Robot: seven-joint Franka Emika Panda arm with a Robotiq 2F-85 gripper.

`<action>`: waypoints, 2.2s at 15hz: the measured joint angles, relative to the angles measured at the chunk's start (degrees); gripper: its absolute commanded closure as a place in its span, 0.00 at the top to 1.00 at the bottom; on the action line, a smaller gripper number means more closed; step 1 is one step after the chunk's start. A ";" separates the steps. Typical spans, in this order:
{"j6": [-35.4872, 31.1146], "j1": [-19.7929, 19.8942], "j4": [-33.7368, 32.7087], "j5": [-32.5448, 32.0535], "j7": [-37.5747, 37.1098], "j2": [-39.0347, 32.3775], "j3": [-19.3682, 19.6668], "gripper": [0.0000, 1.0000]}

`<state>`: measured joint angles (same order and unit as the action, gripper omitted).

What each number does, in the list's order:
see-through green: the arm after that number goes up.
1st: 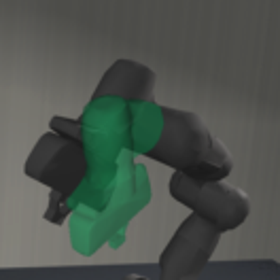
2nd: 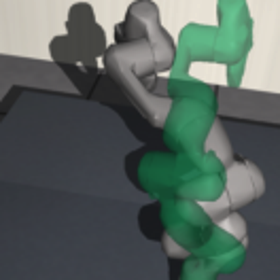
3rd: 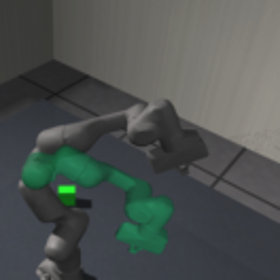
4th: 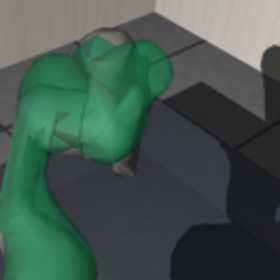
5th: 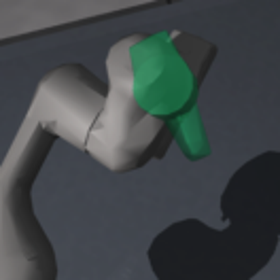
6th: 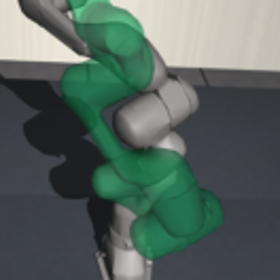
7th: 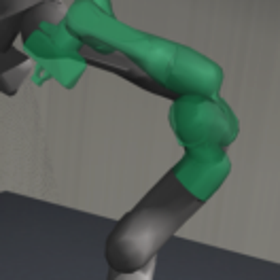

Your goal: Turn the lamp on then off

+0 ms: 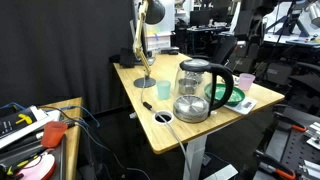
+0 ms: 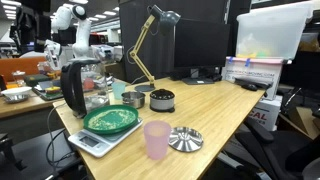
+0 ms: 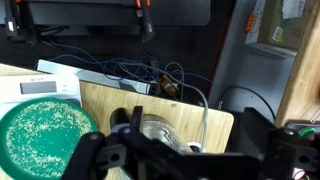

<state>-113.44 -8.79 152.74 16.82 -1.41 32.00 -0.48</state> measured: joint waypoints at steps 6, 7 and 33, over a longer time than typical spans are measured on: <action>-1.91 -0.11 -1.04 -1.90 -0.01 -0.89 -3.22 1.00; -3.14 -0.35 -1.89 -2.66 -0.03 -1.77 -4.70 1.00; -29.05 -5.51 -16.27 -17.50 -9.75 -24.35 -16.20 1.00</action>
<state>-142.49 -14.30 136.47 -0.68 -11.16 7.65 -16.67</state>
